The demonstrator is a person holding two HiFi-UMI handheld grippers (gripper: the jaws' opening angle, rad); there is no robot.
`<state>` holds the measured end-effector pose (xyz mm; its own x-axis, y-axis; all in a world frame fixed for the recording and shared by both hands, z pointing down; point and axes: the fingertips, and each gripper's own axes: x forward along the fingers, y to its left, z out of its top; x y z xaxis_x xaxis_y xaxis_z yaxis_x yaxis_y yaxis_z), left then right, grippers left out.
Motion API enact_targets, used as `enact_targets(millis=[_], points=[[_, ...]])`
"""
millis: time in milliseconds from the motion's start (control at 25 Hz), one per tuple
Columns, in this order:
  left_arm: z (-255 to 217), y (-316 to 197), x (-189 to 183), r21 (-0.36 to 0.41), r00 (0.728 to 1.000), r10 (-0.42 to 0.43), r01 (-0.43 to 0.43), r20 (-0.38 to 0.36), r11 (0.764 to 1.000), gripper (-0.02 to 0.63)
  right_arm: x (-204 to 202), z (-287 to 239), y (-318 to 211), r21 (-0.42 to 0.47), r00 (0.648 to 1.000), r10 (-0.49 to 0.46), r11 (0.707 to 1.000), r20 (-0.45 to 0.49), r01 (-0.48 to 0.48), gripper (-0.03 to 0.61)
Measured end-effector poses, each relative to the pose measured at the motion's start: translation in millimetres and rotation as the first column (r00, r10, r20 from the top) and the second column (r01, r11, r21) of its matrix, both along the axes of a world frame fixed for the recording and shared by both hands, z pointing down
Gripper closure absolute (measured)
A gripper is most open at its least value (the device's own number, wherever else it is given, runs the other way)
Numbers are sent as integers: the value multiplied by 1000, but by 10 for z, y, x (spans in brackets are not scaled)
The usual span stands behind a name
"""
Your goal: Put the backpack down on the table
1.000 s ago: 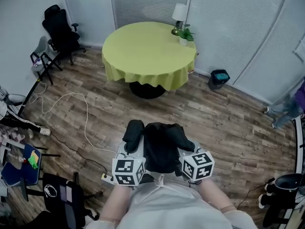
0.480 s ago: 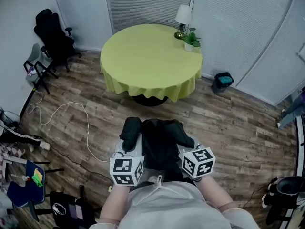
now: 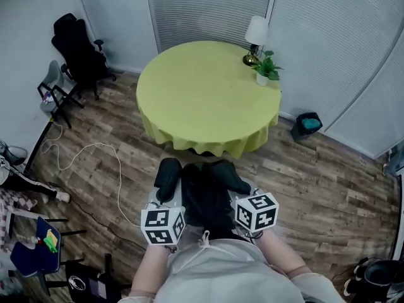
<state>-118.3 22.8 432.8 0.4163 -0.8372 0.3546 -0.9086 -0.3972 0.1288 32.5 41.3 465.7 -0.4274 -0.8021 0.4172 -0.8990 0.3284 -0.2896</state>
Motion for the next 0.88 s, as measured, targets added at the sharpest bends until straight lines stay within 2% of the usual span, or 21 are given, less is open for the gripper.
enact_targets(millis=[480, 720, 880], points=[[-122, -1612, 703, 40, 997, -69, 69, -20, 997, 578, 727, -154, -1743, 42, 997, -80, 996, -21, 81, 551], [-90, -2231, 826, 13, 998, -60, 60, -12, 998, 578, 835, -123, -2331, 13, 997, -70, 997, -14, 70, 551], [-33, -2655, 916, 0, 1000, -23, 23, -9, 1000, 578, 915, -69, -2711, -2, 999, -38, 999, -11, 38, 551]])
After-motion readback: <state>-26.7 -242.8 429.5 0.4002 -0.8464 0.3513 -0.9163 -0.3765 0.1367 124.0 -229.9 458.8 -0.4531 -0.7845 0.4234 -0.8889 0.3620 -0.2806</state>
